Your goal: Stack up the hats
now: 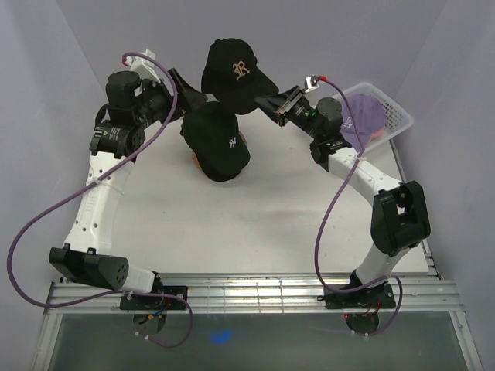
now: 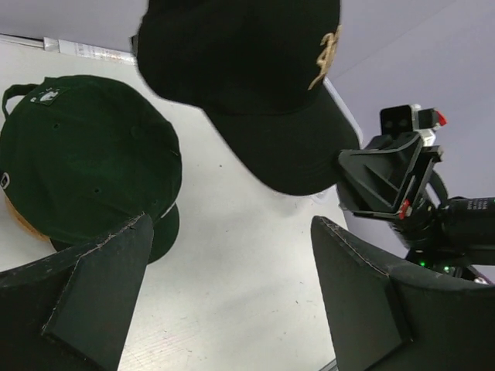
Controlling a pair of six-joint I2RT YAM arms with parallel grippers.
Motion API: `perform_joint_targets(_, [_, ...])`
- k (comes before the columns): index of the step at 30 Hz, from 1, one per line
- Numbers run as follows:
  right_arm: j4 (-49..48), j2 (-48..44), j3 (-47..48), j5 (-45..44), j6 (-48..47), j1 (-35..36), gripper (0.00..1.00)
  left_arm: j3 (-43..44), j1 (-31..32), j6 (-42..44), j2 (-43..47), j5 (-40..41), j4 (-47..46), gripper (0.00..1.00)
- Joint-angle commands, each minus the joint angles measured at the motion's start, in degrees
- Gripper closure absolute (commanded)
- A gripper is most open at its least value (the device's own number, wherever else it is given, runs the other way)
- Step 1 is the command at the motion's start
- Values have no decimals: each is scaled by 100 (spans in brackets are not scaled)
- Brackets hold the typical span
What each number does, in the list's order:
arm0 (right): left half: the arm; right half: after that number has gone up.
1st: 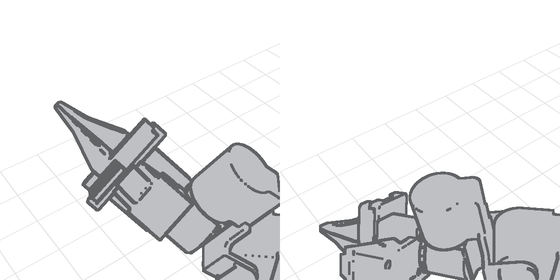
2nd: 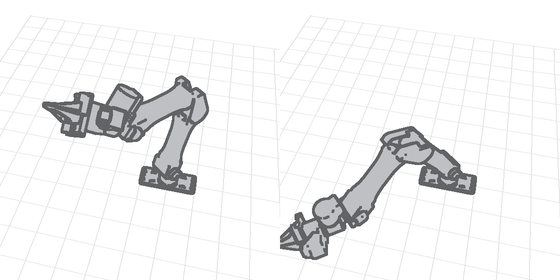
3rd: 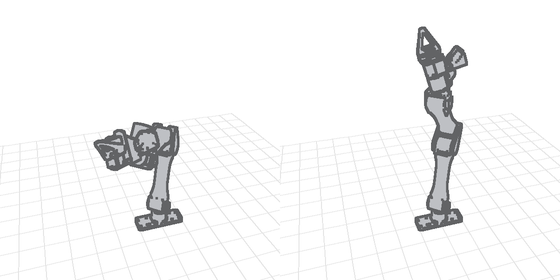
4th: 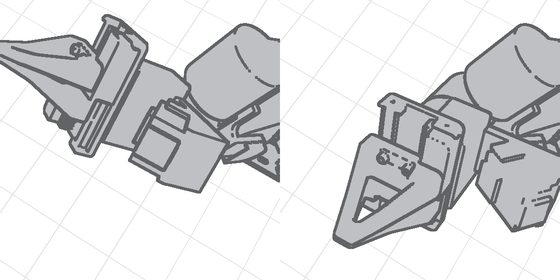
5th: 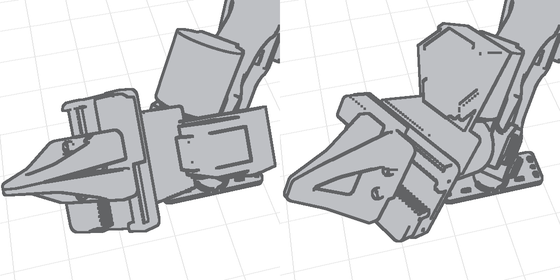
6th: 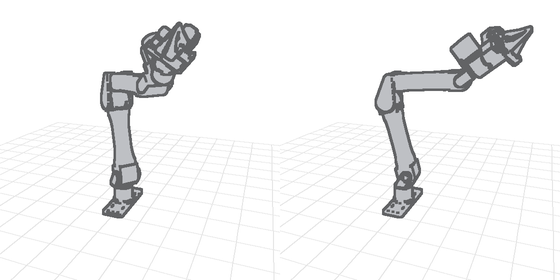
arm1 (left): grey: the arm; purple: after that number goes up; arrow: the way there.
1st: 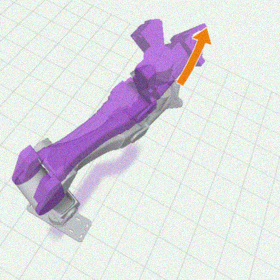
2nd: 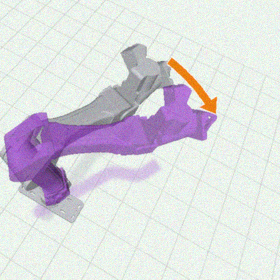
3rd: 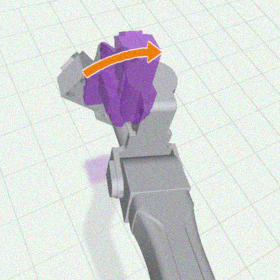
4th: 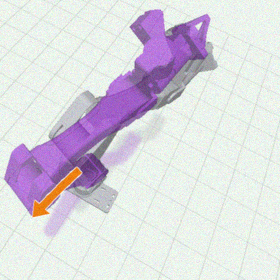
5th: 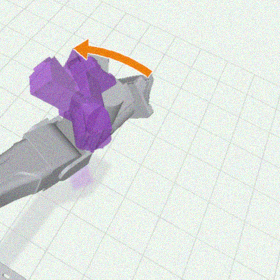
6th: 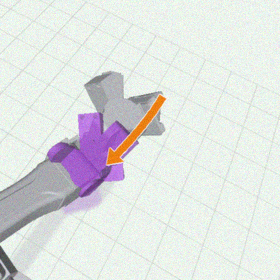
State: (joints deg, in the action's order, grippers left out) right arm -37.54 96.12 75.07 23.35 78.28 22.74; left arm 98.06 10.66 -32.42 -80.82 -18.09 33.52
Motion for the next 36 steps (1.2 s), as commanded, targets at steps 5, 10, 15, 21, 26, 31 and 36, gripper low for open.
perform_joint_targets(5, [-1150,416,148,-437,257,555,92,213,-28,-45,338,-2,208,7])
perform_joint_targets(10, [-1177,646,71,-568,364,881,92,275,-20,-27,409,59,269,7])
perform_joint_targets(15, [-1466,715,-247,-578,319,1021,92,249,-28,-27,382,-2,287,6])
perform_joint_targets(21, [-1722,689,-800,-692,363,1065,92,135,-20,-1,426,7,278,6])
perform_joint_targets(26, [-2056,925,-969,-806,582,1083,92,73,-20,26,391,16,269,6])
perform_joint_targets(31, [-1881,1330,-14,-648,558,1109,92,12,-20,70,417,42,287,6])
perform_joint_targets(36, [-1608,1462,675,-587,478,1162,92,37,-20,113,400,86,304,6])
